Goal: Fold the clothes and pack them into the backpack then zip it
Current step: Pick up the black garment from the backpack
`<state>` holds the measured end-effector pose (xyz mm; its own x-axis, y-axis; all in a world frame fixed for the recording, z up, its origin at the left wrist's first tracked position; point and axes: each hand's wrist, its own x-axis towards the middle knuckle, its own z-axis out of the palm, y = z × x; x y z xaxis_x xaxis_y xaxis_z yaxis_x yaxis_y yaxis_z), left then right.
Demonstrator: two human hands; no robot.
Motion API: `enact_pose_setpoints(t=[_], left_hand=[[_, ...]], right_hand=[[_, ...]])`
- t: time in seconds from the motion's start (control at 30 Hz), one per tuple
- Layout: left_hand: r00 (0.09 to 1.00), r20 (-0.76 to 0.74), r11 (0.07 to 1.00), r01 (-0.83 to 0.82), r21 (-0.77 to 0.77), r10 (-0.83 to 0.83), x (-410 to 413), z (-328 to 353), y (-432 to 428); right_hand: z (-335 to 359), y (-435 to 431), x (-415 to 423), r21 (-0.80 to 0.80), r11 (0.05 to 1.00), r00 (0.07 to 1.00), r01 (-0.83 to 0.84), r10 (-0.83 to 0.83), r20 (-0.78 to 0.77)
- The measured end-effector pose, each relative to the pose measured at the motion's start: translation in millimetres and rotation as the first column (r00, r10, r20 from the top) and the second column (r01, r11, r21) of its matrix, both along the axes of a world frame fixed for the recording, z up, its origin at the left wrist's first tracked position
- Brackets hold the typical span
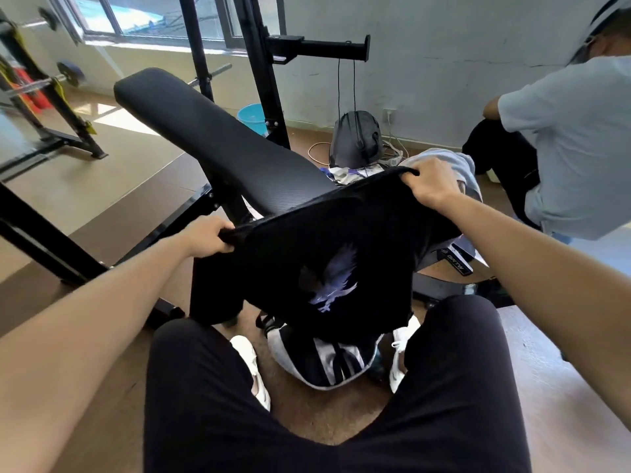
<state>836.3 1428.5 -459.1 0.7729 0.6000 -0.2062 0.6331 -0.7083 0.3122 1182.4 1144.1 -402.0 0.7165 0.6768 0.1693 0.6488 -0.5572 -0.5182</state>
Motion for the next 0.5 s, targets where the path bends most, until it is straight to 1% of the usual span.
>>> enact_pose_setpoints(t=[0.07, 0.1, 0.13, 0.2, 0.23, 0.3, 0.33, 0.37, 0.43, 0.47, 0.5], left_hand=[[0.992, 0.028, 0.991, -0.122, 0.053, 0.121, -3.0, 1.5, 15.9], [0.977, 0.080, 0.978, -0.203, 0.047, 0.199, -5.0, 0.5, 21.5], [0.943, 0.159, 0.955, -0.297, -0.001, 0.293, -6.3, -1.2, 25.8], [0.829, 0.339, 0.895, -0.424, -0.135, 0.444, -5.1, -1.2, 27.3], [0.756, 0.412, 0.860, -0.465, -0.211, 0.509, -2.1, 3.2, 24.0], [0.584, 0.503, 0.770, -0.501, -0.395, 0.637, 5.8, 19.8, 16.3], [0.520, 0.535, 0.745, -0.505, -0.436, 0.666, 8.2, 30.3, 15.1], [0.483, 0.572, 0.744, -0.511, -0.430, 0.663, 11.0, 44.1, 11.5], [0.446, 0.633, 0.758, -0.524, -0.389, 0.633, 16.2, 71.1, 5.2], [0.455, 0.646, 0.773, -0.515, -0.370, 0.613, 17.6, 83.3, 0.8], [0.508, 0.635, 0.796, -0.517, -0.316, 0.582, 17.6, 94.6, -4.9]], right_hand=[[-3.8, -0.1, 0.0, 0.005, 1.000, 1.000, 0.000, 0.000, 0.004], [-4.2, -1.8, -0.5, -0.002, 1.000, 1.000, 0.009, -0.009, 0.010], [-5.4, -3.1, 0.8, 0.003, 1.000, 1.000, 0.012, -0.012, 0.024], [-5.4, -7.4, 2.2, 0.009, 1.000, 0.999, 0.000, 0.000, 0.055], [-4.8, -8.7, 2.6, -0.006, 1.000, 0.997, -0.015, 0.015, 0.069], [-2.1, -8.1, 3.0, -0.034, 0.998, 0.993, -0.053, 0.057, 0.099], [1.0, -7.1, 4.2, -0.041, 0.997, 0.992, -0.069, 0.073, 0.107], [7.1, -6.0, 3.7, -0.035, 0.997, 0.991, -0.068, 0.071, 0.116], [23.2, -4.4, 3.7, 0.018, 1.000, 0.992, -0.004, 0.002, 0.124], [30.5, -4.2, 4.8, 0.054, 0.997, 0.992, 0.054, -0.060, 0.112], [35.1, -4.9, 5.4, 0.072, 0.992, 0.989, 0.107, -0.114, 0.100]])
